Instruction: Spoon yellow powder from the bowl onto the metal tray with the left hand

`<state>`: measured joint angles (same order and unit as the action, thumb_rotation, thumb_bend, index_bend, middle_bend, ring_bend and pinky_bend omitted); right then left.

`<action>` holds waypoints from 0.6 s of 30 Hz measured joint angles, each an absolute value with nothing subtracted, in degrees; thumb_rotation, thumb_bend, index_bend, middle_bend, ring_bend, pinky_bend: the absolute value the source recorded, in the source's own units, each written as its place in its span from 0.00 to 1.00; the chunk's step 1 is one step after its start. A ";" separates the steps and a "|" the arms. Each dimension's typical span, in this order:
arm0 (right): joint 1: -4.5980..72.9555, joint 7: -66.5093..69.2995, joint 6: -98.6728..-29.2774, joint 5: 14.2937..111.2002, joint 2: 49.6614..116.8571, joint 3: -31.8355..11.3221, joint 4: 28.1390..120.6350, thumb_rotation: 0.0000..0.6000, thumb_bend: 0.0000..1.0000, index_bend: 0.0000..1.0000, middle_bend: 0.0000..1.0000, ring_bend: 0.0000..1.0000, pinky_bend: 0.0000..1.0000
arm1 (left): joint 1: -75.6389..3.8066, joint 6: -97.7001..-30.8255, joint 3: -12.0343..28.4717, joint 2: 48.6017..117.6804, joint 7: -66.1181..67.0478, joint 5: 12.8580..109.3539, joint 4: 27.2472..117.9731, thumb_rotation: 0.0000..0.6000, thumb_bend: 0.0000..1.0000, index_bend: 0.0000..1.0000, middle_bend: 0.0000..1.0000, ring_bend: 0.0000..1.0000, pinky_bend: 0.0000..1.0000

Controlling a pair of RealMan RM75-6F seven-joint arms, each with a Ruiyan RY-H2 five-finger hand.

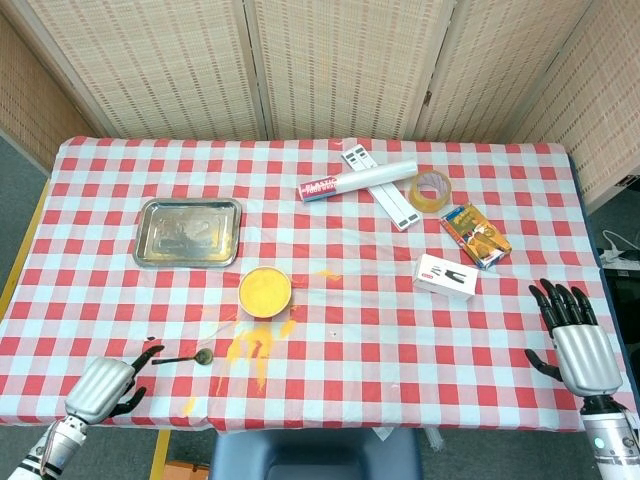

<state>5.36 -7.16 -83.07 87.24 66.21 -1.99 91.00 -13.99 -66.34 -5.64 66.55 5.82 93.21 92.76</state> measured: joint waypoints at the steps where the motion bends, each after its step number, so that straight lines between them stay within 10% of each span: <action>1: 5.38 -7.06 -83.01 87.20 66.19 -2.01 91.00 1.00 0.12 0.00 0.00 0.00 0.00 | -14.65 -65.03 -5.71 66.64 6.23 92.54 93.21 1.00 0.46 0.15 1.00 1.00 1.00; 18: 5.48 -4.54 -82.87 88.55 65.00 -1.34 91.42 1.00 0.12 0.00 0.00 0.00 0.00 | -15.38 -66.08 -4.70 78.61 20.88 89.41 86.16 1.00 0.46 0.32 1.00 1.00 1.00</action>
